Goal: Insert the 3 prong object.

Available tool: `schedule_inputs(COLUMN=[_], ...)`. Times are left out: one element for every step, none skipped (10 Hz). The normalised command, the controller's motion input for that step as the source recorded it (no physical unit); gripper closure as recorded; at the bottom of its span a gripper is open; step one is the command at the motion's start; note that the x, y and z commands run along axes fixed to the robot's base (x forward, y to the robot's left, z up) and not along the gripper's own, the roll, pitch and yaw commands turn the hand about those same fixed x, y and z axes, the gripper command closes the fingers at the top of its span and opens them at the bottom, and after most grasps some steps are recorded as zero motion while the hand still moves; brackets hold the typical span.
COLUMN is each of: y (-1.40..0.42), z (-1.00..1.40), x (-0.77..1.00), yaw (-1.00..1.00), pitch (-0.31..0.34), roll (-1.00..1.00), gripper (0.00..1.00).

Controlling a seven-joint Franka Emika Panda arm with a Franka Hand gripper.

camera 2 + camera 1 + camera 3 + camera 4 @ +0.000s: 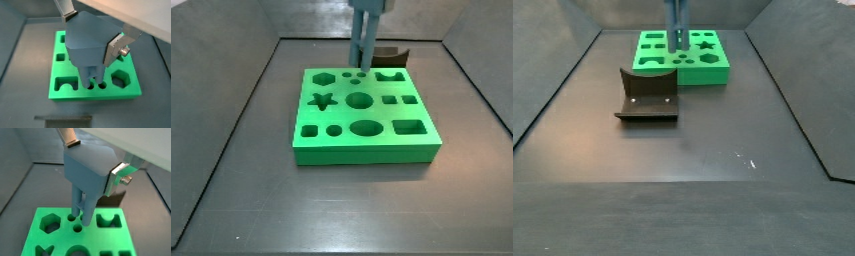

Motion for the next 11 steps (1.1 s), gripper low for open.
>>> schedule_inputs(y=[0.00, 0.07, 0.00, 0.05, 0.00, 0.00, 0.00, 0.03, 0.00, 0.00, 0.04], z=[-0.79, -0.25, -0.18, -0.09, -0.15, -0.13, -0.03, -0.23, -0.52, -0.58, -0.55], x=[-0.16, -0.30, -0.27, -0.19, -0.41, -0.47, -0.48, -0.21, 0.02, 0.21, 0.13], yaw=[-1.00, -0.77, -0.58, -0.31, -0.18, -0.22, -0.34, -0.45, -0.40, -0.33, -0.26], pitch=[-0.039, 0.000, 0.000, 0.000, -0.090, -0.116, -0.113, -0.124, -0.150, -0.094, -0.127], roll=[0.00, 0.03, 0.00, -0.03, -0.07, -0.15, -0.12, -0.20, -0.18, -0.17, -0.23], gripper=[1.00, 1.00, 1.00, 1.00, 1.00, 1.00, 1.00, 1.00, 1.00, 1.00, 1.00])
